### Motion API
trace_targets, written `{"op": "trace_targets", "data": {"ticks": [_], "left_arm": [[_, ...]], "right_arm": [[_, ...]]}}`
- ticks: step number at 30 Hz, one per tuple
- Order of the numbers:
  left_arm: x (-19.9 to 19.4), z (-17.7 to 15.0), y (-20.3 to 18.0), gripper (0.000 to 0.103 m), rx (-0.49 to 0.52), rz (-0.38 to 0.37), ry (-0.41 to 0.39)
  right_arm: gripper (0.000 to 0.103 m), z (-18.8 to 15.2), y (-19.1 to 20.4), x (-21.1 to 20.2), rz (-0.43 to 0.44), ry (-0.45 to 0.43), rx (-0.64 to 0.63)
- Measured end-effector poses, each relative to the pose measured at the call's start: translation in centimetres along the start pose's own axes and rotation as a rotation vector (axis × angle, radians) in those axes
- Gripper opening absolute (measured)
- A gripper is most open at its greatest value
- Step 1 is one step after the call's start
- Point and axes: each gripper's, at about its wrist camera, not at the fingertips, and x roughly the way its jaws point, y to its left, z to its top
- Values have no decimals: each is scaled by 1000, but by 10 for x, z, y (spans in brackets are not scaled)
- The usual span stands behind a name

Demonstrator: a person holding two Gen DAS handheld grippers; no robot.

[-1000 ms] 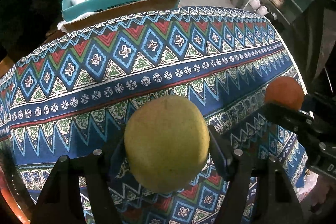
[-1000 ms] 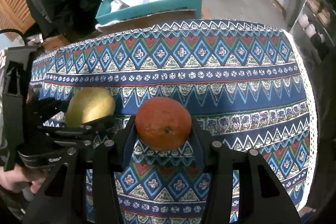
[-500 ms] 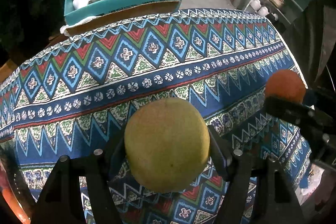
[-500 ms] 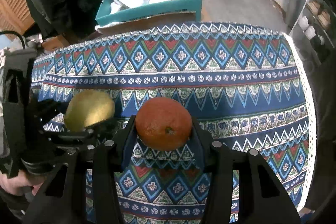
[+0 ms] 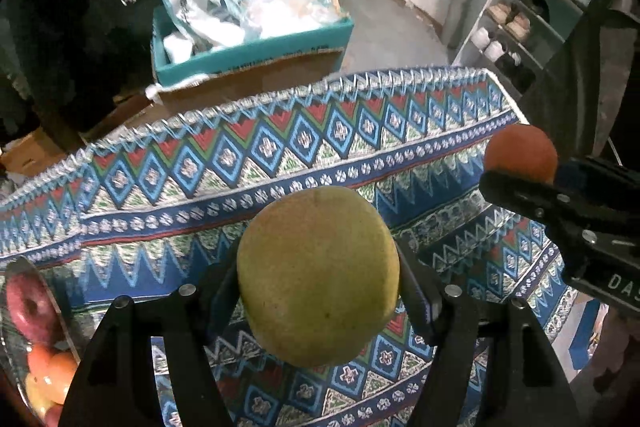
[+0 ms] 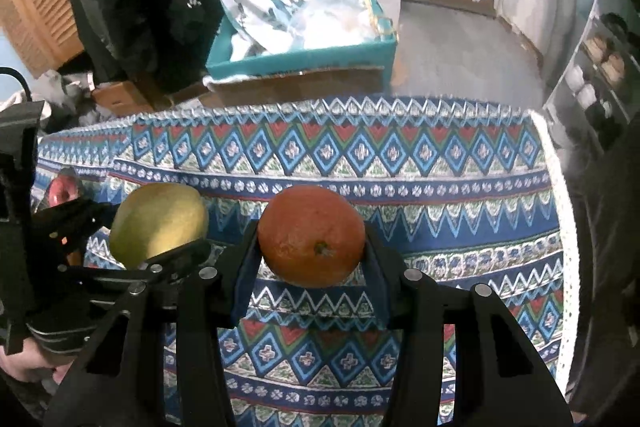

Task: Organize fruits
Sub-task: 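Lift the yellow-green pear with the left tool while the right tool lifts the small orange, then carry the pear with the left tool while the right tool carries the orange toward the plate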

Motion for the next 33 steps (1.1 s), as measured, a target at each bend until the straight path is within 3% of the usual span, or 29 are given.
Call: {"op": "trace_targets", "data": {"ticks": [14, 33], "left_arm": [[-91, 6, 5, 72, -8, 12, -167], [-173, -13, 36, 72, -43, 38, -316]], "right_arm": [[48, 16, 15, -51, 46, -110, -1], [48, 38, 65, -100, 98, -228, -75]]}}
